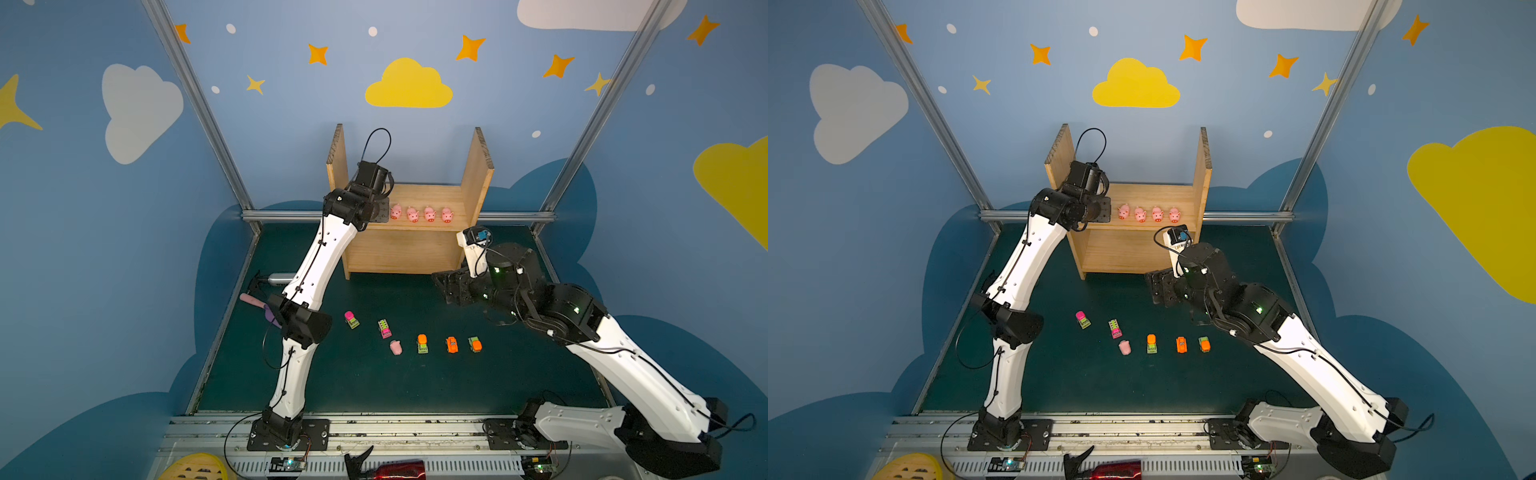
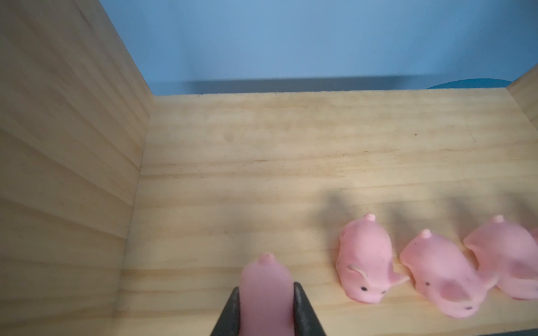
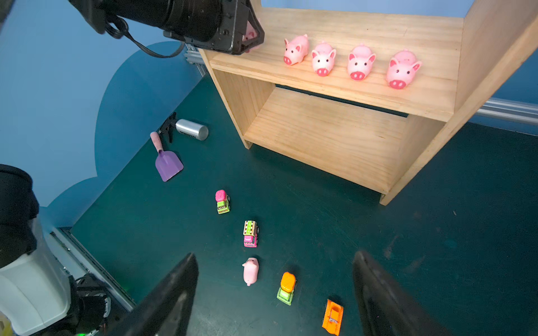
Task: Place and organize the plastic toys onto the shelf
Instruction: 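Lower the pig by the others with left gripper while right gripper rises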
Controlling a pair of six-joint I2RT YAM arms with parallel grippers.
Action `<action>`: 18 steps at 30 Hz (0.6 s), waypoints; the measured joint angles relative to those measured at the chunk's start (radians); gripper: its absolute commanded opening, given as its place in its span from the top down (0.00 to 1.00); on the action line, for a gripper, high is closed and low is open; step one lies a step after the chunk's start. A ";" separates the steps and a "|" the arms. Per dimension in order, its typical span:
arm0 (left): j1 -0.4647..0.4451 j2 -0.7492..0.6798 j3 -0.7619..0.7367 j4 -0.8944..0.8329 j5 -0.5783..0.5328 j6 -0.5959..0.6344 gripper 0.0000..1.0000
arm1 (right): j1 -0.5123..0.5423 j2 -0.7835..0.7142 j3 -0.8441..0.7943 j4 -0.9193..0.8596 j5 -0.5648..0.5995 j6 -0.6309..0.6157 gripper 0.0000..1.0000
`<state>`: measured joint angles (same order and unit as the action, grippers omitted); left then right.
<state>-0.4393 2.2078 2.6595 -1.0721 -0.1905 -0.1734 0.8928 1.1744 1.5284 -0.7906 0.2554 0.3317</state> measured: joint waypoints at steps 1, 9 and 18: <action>0.004 0.006 0.000 0.009 0.004 -0.003 0.73 | -0.003 0.000 0.003 0.000 -0.004 0.000 0.18; 0.025 0.067 0.021 0.046 0.039 -0.029 0.72 | -0.020 -0.001 0.007 0.000 -0.010 0.003 0.18; 0.027 0.085 0.047 0.055 0.077 -0.074 0.69 | -0.029 -0.001 0.007 -0.002 -0.012 0.004 0.18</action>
<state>-0.4126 2.2932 2.7068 -1.0172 -0.1139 -0.2470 0.8642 1.1732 1.5352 -0.7929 0.2432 0.3355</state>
